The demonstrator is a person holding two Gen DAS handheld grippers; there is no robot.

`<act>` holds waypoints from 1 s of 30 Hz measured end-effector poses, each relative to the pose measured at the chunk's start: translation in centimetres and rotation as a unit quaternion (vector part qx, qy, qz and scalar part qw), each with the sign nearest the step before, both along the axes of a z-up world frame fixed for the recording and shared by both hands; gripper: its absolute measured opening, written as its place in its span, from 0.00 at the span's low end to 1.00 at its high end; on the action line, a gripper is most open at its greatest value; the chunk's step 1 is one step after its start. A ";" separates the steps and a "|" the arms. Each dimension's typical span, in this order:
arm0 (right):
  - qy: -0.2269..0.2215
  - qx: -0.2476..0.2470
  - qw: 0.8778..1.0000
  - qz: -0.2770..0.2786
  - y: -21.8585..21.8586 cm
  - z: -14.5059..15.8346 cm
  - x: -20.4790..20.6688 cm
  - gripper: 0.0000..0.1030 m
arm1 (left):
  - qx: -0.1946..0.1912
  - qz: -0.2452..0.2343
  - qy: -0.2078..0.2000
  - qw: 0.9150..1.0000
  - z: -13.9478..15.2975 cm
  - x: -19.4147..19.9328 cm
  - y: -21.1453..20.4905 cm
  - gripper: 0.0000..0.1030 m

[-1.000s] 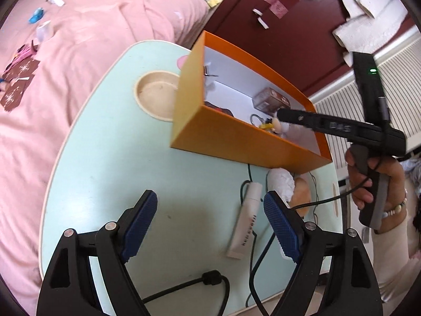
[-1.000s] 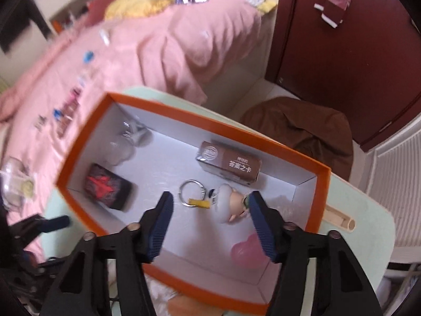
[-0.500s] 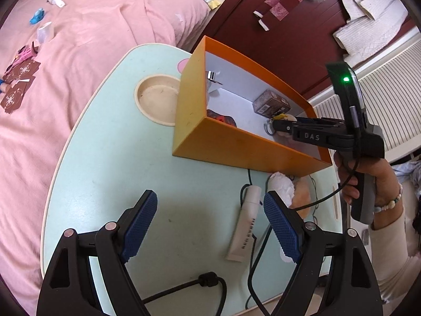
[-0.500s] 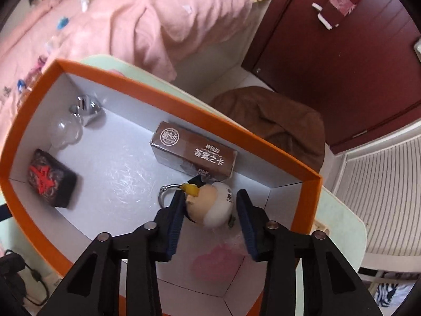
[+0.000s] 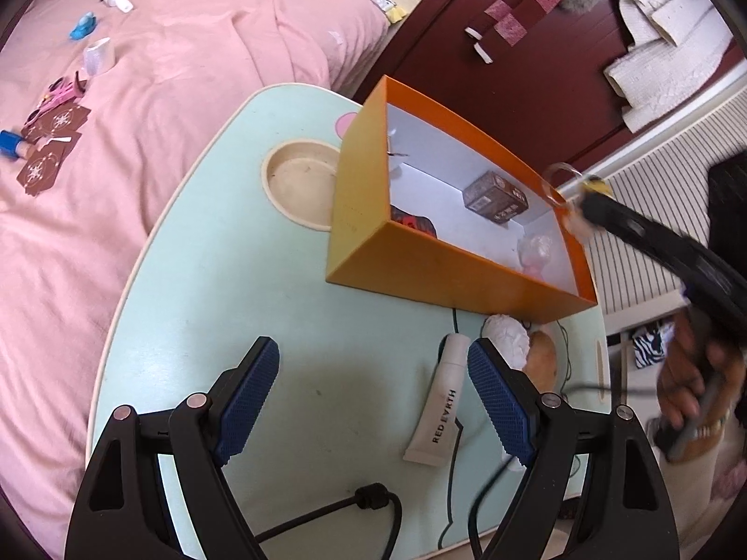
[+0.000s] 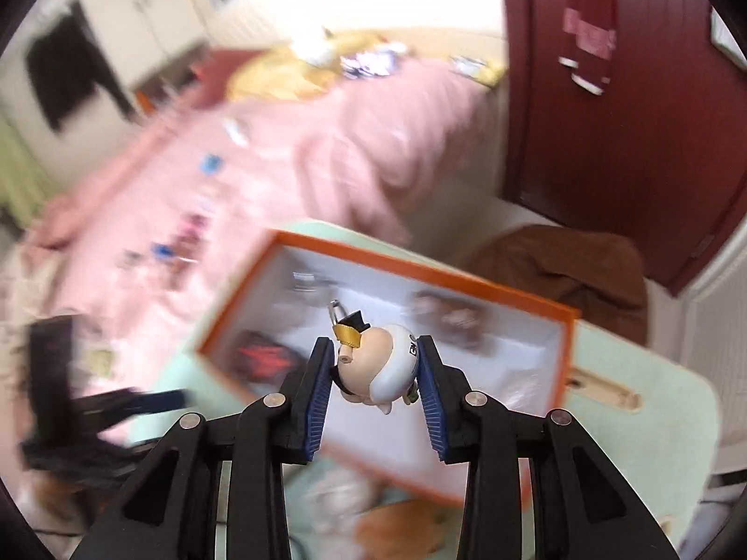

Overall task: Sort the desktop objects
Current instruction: 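Grasp the white figurine keychain with the right tool and lift it out, then set the figurine keychain on the table with the right tool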

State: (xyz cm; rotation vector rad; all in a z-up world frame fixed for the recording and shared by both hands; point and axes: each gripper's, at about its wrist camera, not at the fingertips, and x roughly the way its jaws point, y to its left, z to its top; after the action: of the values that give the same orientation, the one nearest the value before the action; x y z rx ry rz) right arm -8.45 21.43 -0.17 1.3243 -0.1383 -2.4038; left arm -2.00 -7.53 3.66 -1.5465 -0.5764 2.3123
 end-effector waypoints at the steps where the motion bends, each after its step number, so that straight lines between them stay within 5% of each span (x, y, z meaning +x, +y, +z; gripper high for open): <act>1: -0.002 -0.019 1.000 0.012 -0.3 0.2 0.7 0.33 | 0.000 0.003 0.001 1.000 0.1 0.0 -0.1 0.81; 12: -0.072 -0.057 0.996 0.019 -1.8 -6.4 5.0 0.33 | -0.016 0.017 0.042 0.999 2.9 -0.8 -0.5 0.81; 15: -0.064 -0.070 0.996 0.004 -0.7 -7.1 5.3 0.34 | -0.017 0.009 0.051 0.999 3.7 -1.8 0.2 0.81; 21: -0.020 -0.112 0.993 -0.022 1.6 -6.2 7.0 0.56 | -0.049 -0.032 0.074 0.996 5.3 -4.6 3.8 0.81; 30: 0.003 -0.179 0.978 -0.106 7.3 -6.7 10.9 0.57 | -0.114 -0.119 0.081 0.983 5.5 -9.6 13.1 0.81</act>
State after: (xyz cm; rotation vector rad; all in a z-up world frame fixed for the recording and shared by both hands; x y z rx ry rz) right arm 2.47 28.78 -6.88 1.1810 -0.7071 -2.4025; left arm -11.61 5.59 9.21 -1.4120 -0.0805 2.3507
